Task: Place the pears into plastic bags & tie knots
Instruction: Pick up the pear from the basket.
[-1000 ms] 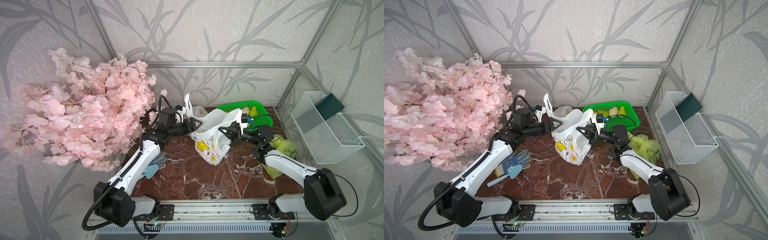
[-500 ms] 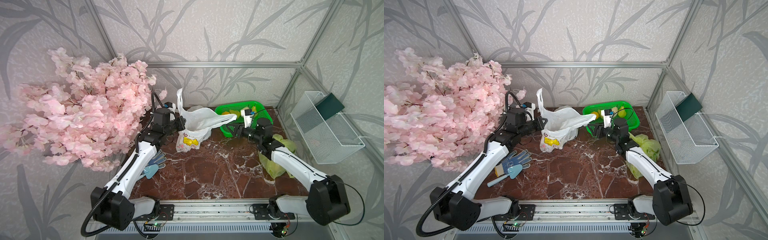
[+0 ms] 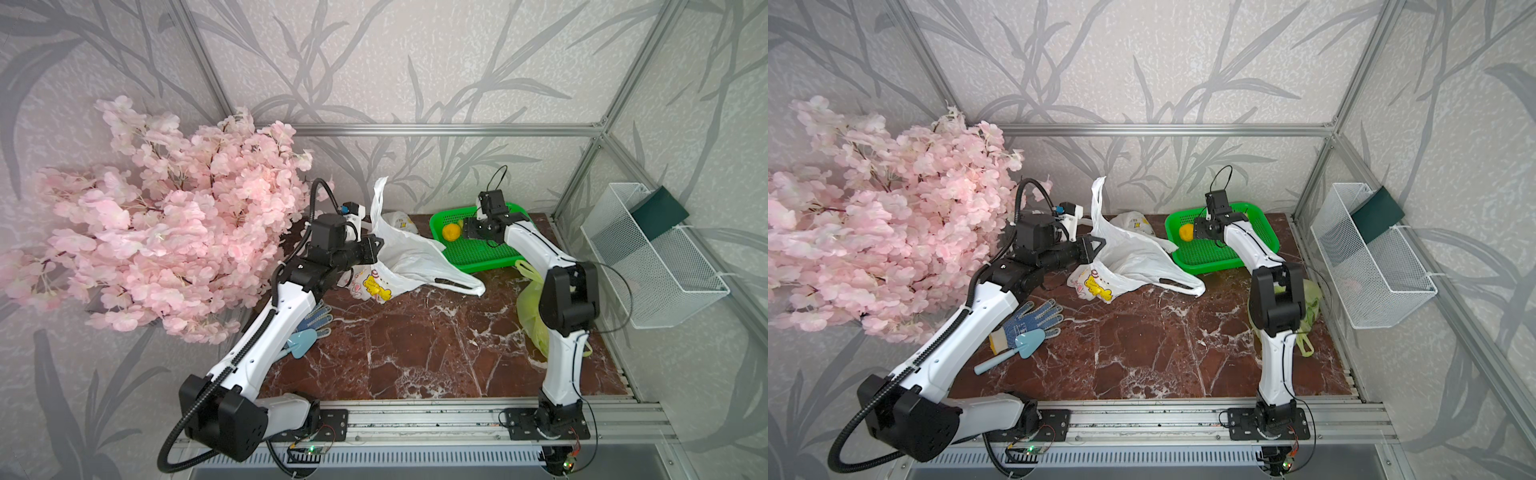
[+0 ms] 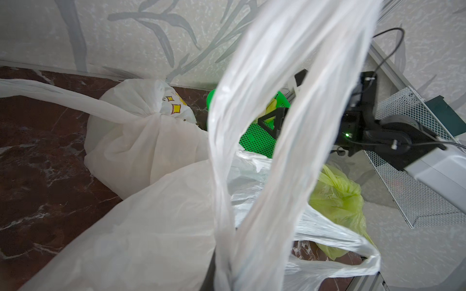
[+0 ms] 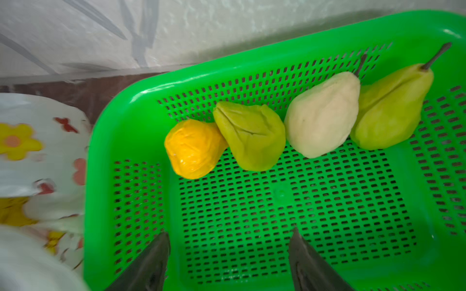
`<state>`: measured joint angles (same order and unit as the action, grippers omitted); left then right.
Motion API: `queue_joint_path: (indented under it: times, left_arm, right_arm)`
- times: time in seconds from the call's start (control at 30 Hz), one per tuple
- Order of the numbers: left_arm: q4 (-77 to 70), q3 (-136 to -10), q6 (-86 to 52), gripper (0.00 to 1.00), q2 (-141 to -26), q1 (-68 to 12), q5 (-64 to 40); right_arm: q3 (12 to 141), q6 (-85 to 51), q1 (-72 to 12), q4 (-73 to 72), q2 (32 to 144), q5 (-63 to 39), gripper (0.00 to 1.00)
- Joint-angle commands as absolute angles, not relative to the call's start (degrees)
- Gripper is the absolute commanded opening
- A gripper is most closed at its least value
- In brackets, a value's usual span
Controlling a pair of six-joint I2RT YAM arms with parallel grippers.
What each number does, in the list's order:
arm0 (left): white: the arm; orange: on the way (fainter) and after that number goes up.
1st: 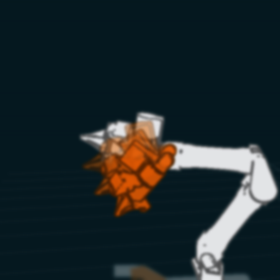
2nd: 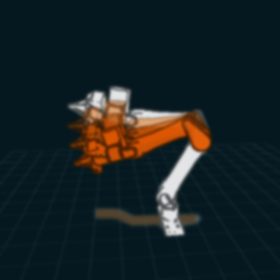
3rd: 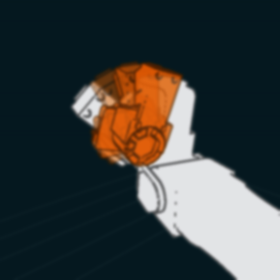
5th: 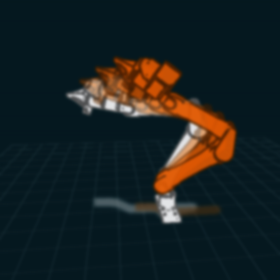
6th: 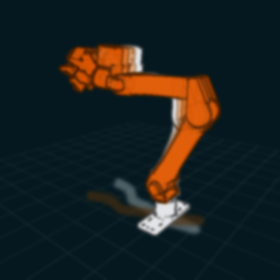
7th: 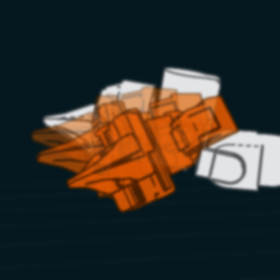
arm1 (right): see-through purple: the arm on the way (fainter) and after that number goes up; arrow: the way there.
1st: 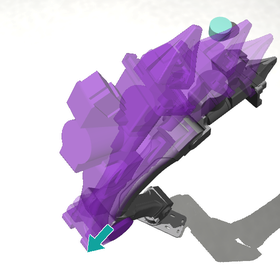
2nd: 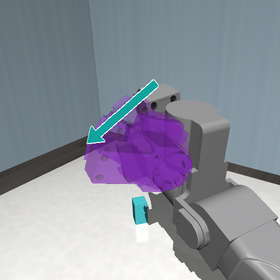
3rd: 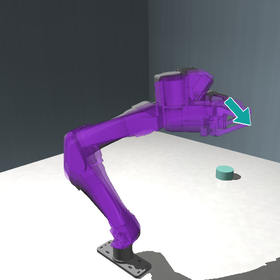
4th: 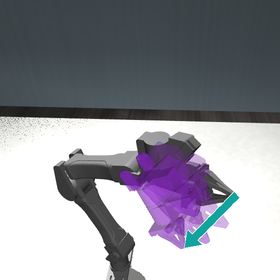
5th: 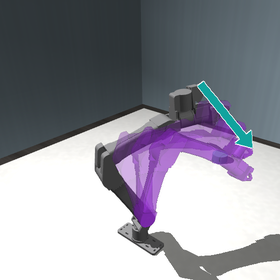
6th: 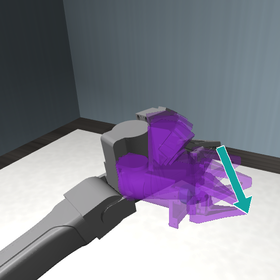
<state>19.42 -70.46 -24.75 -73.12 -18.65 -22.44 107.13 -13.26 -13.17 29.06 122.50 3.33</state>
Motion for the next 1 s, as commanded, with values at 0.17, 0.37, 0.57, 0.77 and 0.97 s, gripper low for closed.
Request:
queue_joint_path:
  times: [0.17, 0.37, 0.57, 0.77, 0.97]
  left_arm:
    - [21.7, -70.3, -22.2, 0.0, -73.2, -18.9, -23.7]
    - [22.4, -70.4, -21.8, 0.0, -73.5, -18.9, -23.9]
    - [22.4, -69.6, -21.9, 0.0, -72.3, -18.9, -23.3]
    - [22.0, -69.3, -22.3, 0.0, -72.2, -18.9, -23.2]
    - [22.2, -69.8, -22.7, 0.0, -72.0, -18.9, -23.7]
  right_arm:
    - [129.5, -1.8, -12.9, 37.0, 140.0, 11.5, 0.78]
    - [149.4, 0.5, -12.9, 45.8, 154.6, 8.6, 0.78]
    - [156.9, -1.0, -11.5, 52.9, 158.9, 5.3, 0.71]
    - [145.2, -3.0, -11.2, 52.4, 150.9, 2.4, 0.73]
    - [152.9, -1.7, -11.1, 54.4, 154.5, 2.6, 0.87]
